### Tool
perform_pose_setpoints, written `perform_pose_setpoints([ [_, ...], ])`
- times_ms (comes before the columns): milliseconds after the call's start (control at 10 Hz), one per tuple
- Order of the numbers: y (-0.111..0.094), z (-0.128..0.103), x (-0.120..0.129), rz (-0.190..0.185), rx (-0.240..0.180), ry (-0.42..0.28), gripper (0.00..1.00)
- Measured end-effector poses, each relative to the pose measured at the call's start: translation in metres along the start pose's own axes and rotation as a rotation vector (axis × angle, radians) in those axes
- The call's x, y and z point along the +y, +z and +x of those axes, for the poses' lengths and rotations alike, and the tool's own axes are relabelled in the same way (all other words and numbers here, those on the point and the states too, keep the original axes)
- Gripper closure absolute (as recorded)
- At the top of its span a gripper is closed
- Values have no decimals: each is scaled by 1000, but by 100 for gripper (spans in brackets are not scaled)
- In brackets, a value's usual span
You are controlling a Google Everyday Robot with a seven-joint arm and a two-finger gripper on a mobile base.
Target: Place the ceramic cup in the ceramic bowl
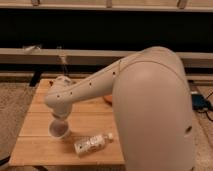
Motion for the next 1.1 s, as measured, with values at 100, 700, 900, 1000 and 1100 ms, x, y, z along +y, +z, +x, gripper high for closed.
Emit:
perform_pose_setpoints([
  [100,-17,1,-12,-13,-17,17,99],
  [700,-46,13,-141,-34,-50,196,100],
  [900,-53,21,-190,-34,-58,281,100],
  [1000,-57,27,-211,-33,-63,325,100],
  [1100,-64,35,-236,-31,-72,381,100],
])
